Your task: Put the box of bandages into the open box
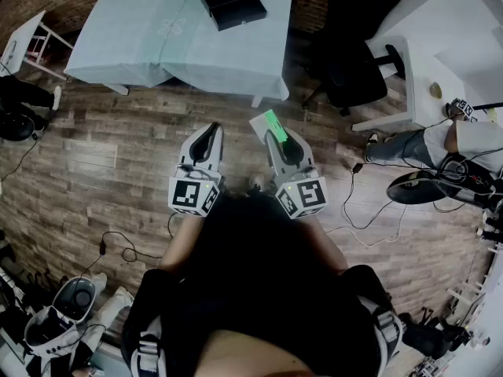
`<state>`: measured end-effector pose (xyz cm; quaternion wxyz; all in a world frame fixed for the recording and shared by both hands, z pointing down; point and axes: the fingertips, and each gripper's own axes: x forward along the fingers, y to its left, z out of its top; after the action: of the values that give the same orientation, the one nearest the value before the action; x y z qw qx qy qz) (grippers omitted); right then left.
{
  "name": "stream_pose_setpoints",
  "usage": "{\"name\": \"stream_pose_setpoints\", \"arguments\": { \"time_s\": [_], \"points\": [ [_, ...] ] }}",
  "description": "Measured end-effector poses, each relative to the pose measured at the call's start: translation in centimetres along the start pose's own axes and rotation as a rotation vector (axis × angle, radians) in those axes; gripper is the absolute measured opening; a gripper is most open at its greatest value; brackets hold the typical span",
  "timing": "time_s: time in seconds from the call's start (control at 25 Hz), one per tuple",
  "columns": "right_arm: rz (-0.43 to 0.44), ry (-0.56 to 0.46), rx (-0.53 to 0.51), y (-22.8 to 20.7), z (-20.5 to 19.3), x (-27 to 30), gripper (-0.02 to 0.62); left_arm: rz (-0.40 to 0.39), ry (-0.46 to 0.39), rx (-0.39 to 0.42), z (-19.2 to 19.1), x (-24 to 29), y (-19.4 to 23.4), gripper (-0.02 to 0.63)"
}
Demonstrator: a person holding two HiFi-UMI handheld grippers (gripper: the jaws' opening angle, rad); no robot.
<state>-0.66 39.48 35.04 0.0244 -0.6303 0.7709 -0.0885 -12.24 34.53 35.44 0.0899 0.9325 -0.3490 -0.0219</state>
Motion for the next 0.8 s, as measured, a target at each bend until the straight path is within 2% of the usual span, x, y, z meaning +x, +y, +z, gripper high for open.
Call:
{"name": "stream_pose_setpoints", "arguments": {
  "time_s": [0.44, 0.8],
  "points": [
    [0.011, -0.005, -0.002, 0.0, 0.4, -0.4, 0.101, 0.003, 0.003, -0.003, 0.1, 0.1, -0.6, 0.044],
    [0.03, -0.024, 0.083, -1.9, 0.5, -0.9, 0.101, 0.003, 0.021, -0.002, -0.3, 1.3, -1.8, 0.044]
  ]
}}
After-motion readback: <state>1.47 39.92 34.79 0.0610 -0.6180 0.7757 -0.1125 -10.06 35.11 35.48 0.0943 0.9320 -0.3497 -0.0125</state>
